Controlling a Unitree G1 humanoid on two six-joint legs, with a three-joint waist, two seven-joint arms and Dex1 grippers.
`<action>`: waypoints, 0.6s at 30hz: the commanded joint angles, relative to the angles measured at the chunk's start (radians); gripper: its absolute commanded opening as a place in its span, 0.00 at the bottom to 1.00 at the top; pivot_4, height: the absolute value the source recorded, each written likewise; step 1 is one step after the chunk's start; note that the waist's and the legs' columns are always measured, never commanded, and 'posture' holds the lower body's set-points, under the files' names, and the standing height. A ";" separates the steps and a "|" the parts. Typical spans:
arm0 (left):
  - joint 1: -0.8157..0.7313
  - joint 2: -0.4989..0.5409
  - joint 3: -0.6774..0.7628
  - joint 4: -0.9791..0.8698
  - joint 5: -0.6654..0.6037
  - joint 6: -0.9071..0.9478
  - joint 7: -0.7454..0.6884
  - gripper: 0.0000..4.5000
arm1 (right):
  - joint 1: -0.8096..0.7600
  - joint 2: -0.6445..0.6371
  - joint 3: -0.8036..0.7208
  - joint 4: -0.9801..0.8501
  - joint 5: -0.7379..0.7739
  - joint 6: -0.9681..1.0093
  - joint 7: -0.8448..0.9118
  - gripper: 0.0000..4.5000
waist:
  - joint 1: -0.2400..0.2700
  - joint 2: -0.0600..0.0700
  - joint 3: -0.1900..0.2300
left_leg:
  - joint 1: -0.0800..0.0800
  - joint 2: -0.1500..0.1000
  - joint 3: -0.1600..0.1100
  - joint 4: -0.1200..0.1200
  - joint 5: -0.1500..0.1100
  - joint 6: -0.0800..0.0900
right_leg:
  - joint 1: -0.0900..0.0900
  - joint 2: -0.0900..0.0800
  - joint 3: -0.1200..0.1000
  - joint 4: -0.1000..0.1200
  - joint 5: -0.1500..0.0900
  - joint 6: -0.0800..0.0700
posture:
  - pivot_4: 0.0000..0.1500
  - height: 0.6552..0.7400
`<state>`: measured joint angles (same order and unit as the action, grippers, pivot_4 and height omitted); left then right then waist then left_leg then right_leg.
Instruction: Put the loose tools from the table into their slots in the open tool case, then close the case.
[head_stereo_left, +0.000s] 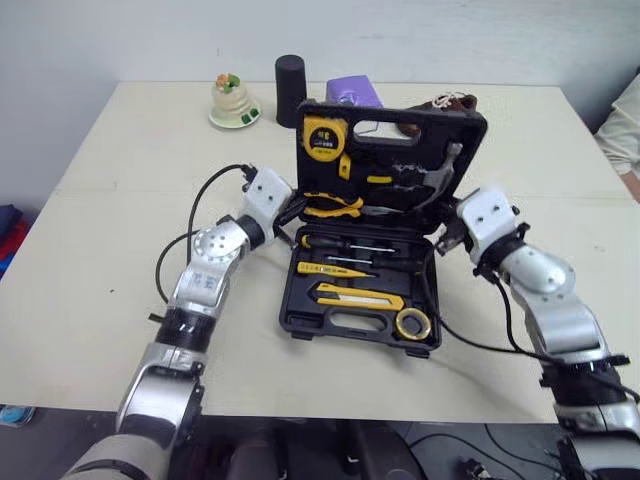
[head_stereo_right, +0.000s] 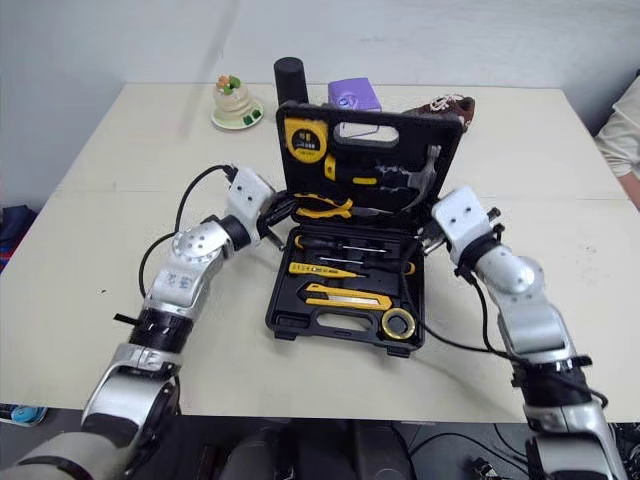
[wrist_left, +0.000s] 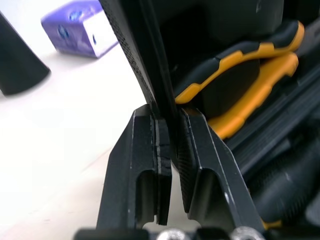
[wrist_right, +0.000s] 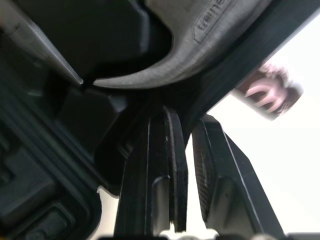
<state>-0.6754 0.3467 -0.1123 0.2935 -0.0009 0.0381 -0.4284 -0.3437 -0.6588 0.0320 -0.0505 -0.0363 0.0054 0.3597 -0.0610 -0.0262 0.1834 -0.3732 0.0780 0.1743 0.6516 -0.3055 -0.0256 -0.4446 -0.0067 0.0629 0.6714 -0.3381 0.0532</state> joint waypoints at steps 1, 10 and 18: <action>0.047 0.035 0.015 -0.093 0.017 -0.012 -0.011 0.10 | 0.094 -0.059 0.002 -0.035 -0.165 -0.252 -0.053 0.01 | 0.000 0.000 0.000 | 0.001 0.000 0.000 0.002 0.000 0.000 | 0.001 0.000 0.000 0.002 0.000 0.000 | 1.00 0.93; 0.252 0.237 0.238 -0.517 -0.450 0.566 -0.291 0.99 | 0.488 -0.241 -0.311 -0.455 0.236 -0.156 0.248 0.98 | -0.013 -0.002 0.001 | 0.005 0.001 -0.002 0.012 0.001 0.000 | 0.004 0.000 0.001 0.016 -0.001 0.000 | 1.00 0.93; 0.419 0.561 0.383 -0.544 -0.707 0.863 -0.571 0.99 | 0.940 -0.321 -0.656 -0.700 0.733 0.316 0.596 0.98 | -0.021 -0.012 0.005 | 0.028 0.002 -0.019 0.001 0.001 -0.003 | 0.038 0.003 -0.008 -0.003 -0.003 -0.004 | 1.00 0.93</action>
<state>-0.2571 0.8931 0.2475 -0.2570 -0.6789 0.8938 -0.9582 0.5852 -0.9803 -0.5798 -0.7112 0.6058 0.2485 0.9201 -0.0816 -0.0378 0.1880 -0.3415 0.0793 0.1554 0.6469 -0.3045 -0.0257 -0.4023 -0.0045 0.0540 0.6619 -0.3400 0.0491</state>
